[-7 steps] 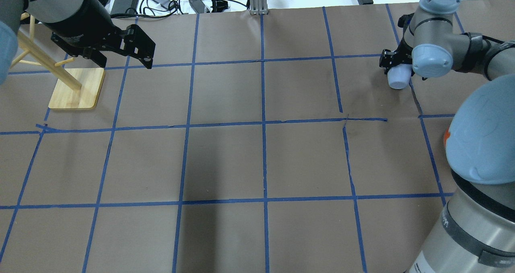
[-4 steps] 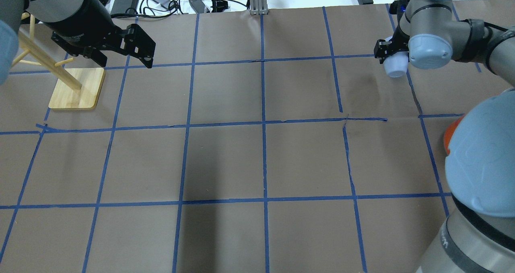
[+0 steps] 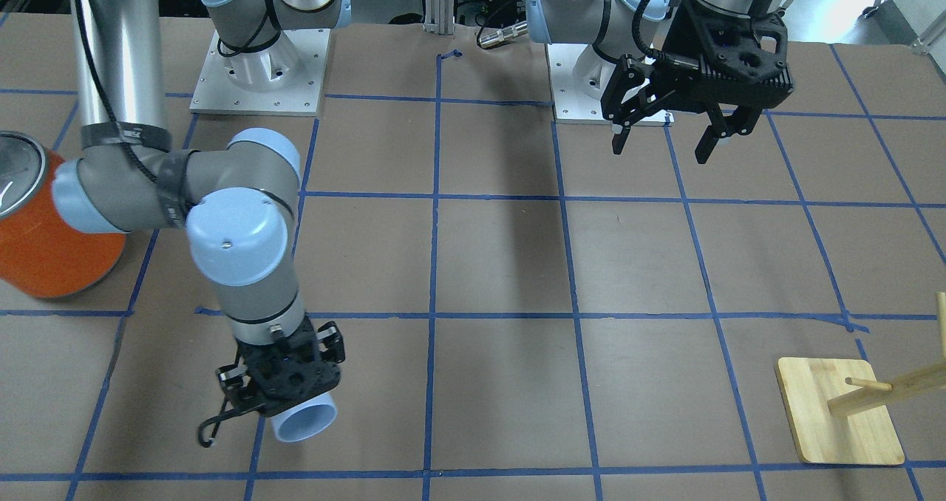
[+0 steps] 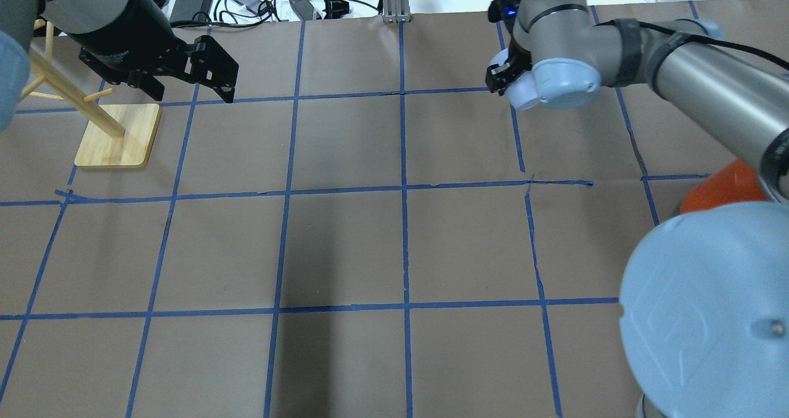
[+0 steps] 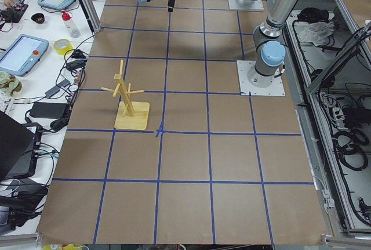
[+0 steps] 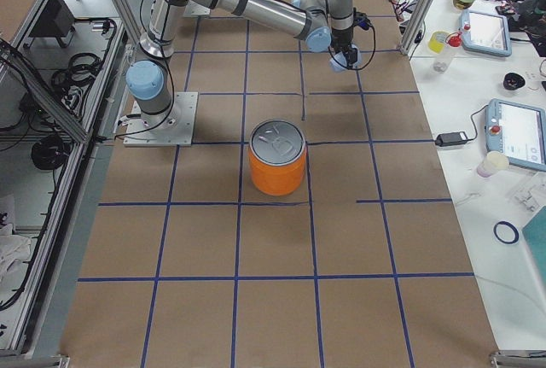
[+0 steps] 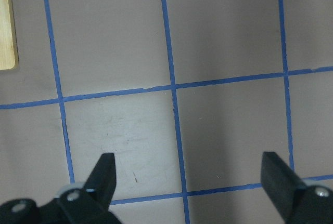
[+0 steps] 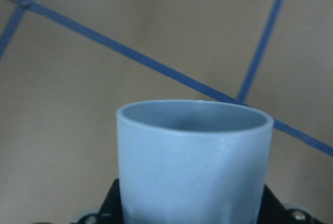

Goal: Flip cup
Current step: 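Carry the cup with the right gripper toward the table center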

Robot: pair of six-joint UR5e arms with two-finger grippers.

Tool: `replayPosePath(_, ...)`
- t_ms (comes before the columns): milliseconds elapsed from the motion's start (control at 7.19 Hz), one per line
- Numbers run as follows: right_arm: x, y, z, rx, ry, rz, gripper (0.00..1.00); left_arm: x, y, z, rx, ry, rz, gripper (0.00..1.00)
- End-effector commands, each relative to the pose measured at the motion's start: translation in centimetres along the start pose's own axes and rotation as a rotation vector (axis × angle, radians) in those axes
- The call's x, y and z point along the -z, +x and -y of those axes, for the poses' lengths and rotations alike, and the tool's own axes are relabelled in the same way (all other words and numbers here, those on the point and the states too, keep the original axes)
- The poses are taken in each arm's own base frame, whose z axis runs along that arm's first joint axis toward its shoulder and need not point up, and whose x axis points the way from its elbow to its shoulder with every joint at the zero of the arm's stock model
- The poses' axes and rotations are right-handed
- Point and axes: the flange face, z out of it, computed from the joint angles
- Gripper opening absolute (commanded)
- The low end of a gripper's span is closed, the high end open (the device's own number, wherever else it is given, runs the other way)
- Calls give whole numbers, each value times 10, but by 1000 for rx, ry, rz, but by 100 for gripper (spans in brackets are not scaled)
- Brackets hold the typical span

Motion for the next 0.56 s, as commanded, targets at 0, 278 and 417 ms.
replayPosePath(0,4,-88,26,414,30,7,25,0,0,0,1,0,0,100)
replayPosePath(278,-16,-146,39,513,93,20,25,1,0,0,1,1,2,100)
replayPosePath(417,-22,-175,41,554,113,54,25,1,0,0,1,1,2,100)
